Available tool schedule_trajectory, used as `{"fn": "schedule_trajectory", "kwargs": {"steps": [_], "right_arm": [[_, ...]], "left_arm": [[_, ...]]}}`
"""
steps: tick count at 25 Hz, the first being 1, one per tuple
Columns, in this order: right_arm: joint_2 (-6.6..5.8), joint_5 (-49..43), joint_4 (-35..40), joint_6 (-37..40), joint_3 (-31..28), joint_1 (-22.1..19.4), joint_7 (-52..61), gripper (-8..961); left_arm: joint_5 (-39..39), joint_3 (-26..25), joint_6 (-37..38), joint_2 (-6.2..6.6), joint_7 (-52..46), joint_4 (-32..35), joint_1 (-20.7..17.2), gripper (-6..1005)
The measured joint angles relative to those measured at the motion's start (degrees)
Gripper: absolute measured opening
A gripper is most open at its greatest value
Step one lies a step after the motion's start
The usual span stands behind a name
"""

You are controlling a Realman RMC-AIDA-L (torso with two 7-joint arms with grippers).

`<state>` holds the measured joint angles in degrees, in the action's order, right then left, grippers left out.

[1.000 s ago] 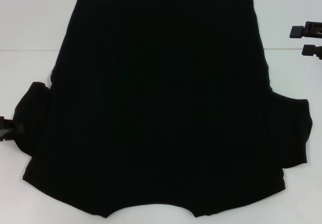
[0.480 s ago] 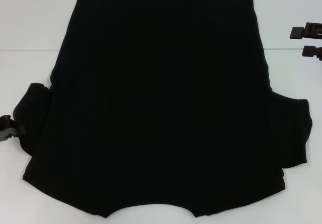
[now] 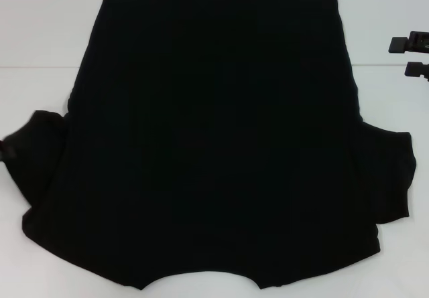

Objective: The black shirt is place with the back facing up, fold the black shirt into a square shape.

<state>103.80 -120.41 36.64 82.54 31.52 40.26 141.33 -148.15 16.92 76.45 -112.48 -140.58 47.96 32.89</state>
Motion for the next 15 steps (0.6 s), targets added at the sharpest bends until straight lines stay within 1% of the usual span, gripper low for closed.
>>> {"fn": "schedule_trajectory", "kwargs": {"steps": [3, 6, 12, 15], "right_arm": [[0.00, 0.00, 0.05, -0.01, -0.08, -0.18, -0.10, 880], [-0.03, 0.00, 0.05, -0.01, -0.10, -0.25, -0.15, 876], [-0.15, 0.00, 0.16, -0.02, -0.19, -0.42, -0.07, 869], [-0.17, 0.00, 0.20, -0.22, 0.02, -0.40, -0.06, 866]], "left_arm": [[-0.77, -0.22, 0.39, 1.17, -0.12, 1.11, 0.46, 38], [-2.30, -0.27, 0.80, 1.73, -0.43, 2.00, 1.02, 43], [-4.50, 0.69, 1.13, 2.12, 0.48, 3.60, 2.27, 53], [-3.69, 3.07, 2.81, 1.70, 4.01, 4.50, 3.17, 59]]}}
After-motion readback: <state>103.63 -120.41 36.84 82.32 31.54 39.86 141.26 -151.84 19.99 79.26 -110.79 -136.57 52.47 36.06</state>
